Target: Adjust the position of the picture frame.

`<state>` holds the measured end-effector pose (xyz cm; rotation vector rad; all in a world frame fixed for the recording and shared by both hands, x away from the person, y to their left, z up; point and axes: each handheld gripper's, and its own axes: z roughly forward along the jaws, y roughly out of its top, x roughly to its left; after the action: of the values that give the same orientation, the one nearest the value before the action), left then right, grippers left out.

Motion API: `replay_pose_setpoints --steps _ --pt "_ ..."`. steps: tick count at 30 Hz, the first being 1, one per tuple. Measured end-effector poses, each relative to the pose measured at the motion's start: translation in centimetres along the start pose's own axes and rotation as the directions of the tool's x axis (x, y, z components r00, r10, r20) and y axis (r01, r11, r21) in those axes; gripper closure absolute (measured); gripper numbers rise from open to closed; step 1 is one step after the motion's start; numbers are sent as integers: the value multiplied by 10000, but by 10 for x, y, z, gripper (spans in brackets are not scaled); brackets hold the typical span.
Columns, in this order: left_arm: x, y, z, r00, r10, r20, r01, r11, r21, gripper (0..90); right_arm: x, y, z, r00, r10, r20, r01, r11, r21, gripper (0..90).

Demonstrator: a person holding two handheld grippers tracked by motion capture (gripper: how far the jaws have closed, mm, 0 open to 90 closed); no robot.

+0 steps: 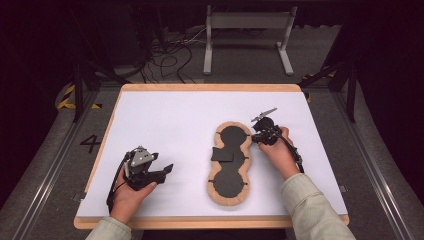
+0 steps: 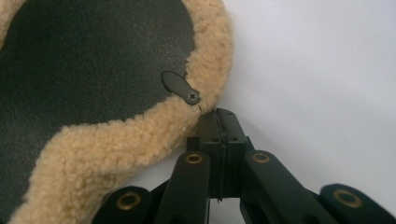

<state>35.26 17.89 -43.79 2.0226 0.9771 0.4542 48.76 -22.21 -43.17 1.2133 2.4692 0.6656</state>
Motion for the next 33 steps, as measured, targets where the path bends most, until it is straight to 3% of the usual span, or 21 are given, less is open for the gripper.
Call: replay_pose_setpoints --steps 5,7,10,12,14,16,17,20,23,25,26,29,33 --pt "0 -2 -1 9999 55 129 -56 10000 79 359 8 10 8 10000 -2 11 2 9998 -175 900" --pt "-1 -2 0 9991 32 429 -38 9999 142 375 8 10 8 10000 44 46 -43 9998 -172 900" --pt "-4 -1 3 9959 125 893 -149 9995 262 521 6 5 3 9993 346 159 -340 9987 -385 900" --pt "-8 0 6 9931 201 1155 -247 9990 382 613 4 0 -3 9983 587 -18 -587 9965 -590 889" --pt "-15 3 10 9860 113 1663 -215 9980 601 729 2 -9 -10 9955 917 -245 -934 9925 -791 889" --pt "-23 6 14 9810 202 1929 -356 9964 769 817 4 -20 -22 9950 974 -209 -993 9866 -1298 898" --pt "-23 6 14 9810 202 1929 -356 9964 769 840 4 -20 -22 9950 974 -209 -993 9866 -1298 898" --pt "-35 10 21 9695 291 2433 -558 9931 1033 876 9 -35 -43 9955 931 -187 -949 9803 -1732 897" --pt "-42 11 26 9673 429 2501 -745 9902 1182 880 12 -42 -55 9962 830 -274 -870 9728 -2149 895" --pt "-49 12 31 9634 581 2616 -960 9862 1347 885 13 -45 -64 9981 495 -353 -558 9768 -2068 882" --pt "-52 13 32 9619 554 2676 -953 9858 1386 890 14 -46 -69 9983 442 -388 -517 9741 -2202 882" --pt "-60 15 38 9505 763 3012 -1266 9804 1511 900 15 -52 -82 9982 443 -395 -525 9691 -2411 886" --pt "-69 17 48 9416 944 3231 -1598 9701 1824 900 11 -57 -88 9977 559 -395 -640 9670 -2468 888"
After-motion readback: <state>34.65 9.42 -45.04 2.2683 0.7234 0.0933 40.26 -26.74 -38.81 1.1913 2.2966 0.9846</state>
